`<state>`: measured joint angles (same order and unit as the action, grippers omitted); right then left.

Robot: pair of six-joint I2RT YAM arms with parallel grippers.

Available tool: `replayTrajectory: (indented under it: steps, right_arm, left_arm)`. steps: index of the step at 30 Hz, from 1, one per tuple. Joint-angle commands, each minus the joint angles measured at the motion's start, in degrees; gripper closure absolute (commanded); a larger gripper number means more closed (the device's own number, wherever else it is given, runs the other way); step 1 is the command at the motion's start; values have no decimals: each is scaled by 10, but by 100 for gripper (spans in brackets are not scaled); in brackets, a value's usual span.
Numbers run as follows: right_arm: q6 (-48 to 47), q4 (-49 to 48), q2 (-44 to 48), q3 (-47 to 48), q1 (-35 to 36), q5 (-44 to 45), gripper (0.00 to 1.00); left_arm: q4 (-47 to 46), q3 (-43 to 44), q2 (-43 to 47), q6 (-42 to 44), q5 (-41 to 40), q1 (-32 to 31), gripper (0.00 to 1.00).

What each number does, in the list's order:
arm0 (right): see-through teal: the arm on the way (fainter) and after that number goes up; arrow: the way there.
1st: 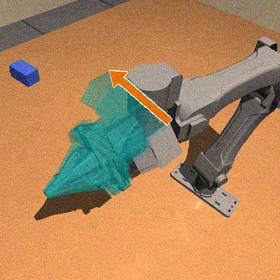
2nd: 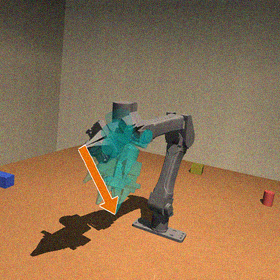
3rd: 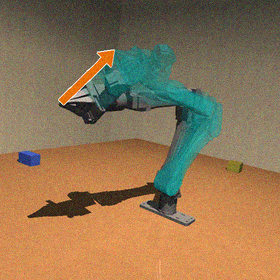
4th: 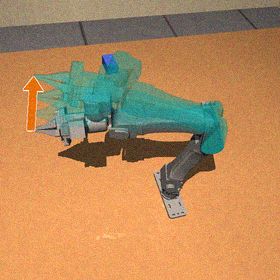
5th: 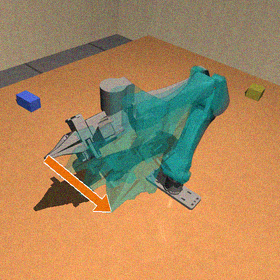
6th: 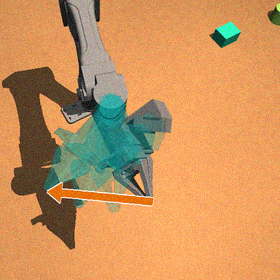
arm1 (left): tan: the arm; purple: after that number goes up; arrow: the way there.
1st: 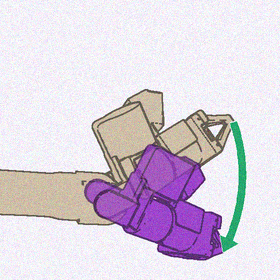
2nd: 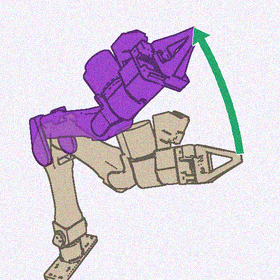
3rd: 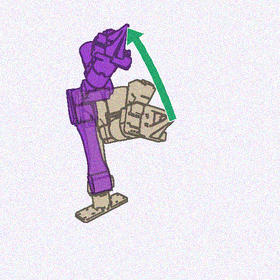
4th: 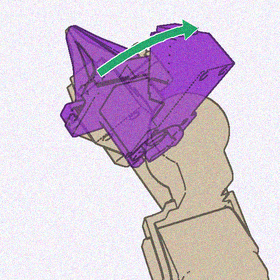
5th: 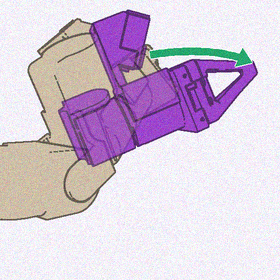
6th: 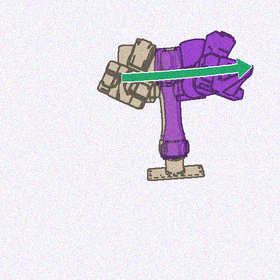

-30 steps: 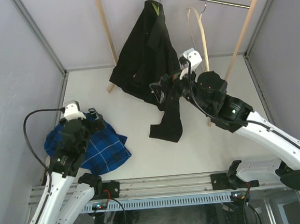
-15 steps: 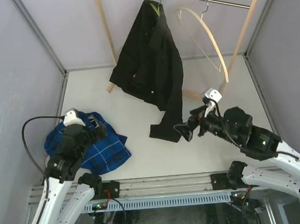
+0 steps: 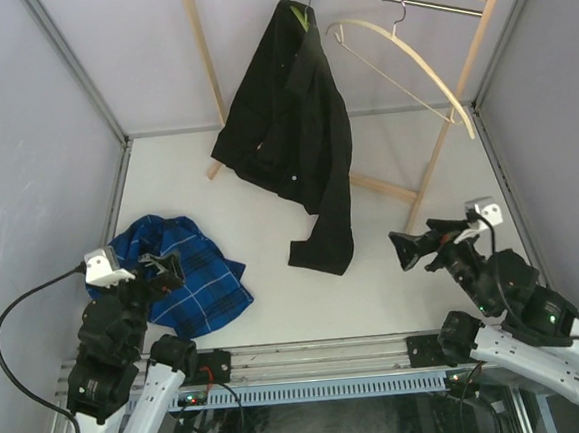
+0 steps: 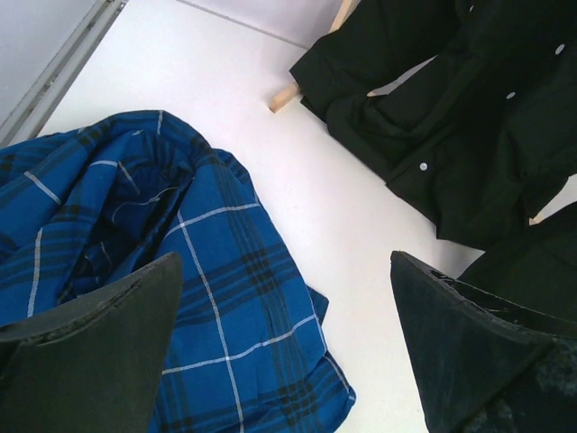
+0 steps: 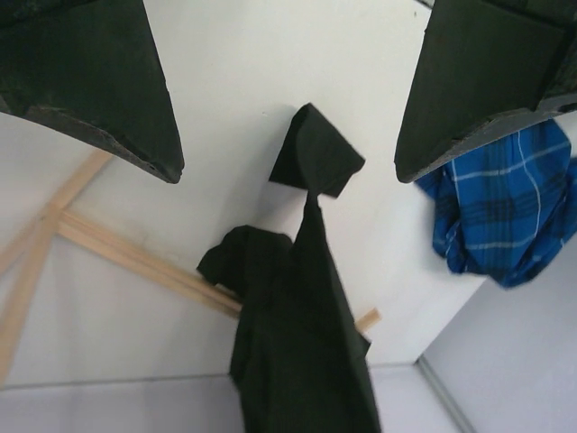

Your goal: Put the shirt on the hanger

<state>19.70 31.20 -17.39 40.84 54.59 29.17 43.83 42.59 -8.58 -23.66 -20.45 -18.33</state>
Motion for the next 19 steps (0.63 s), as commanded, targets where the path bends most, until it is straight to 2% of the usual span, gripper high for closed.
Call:
replayTrajectory:
  steps: [1, 8, 19]
  right_arm:
    - [-6, -9, 67, -18, 2, 75, 0]
    - [-3, 6, 139, -41, 2, 91, 0]
    - [7, 17, 129, -43, 2, 114, 0]
  left_arm:
    - [-30, 0, 13, 12, -13, 4, 0]
    - [-51, -16, 5, 8, -2, 3, 0]
    - [-60, -21, -14, 12, 1, 3, 0]
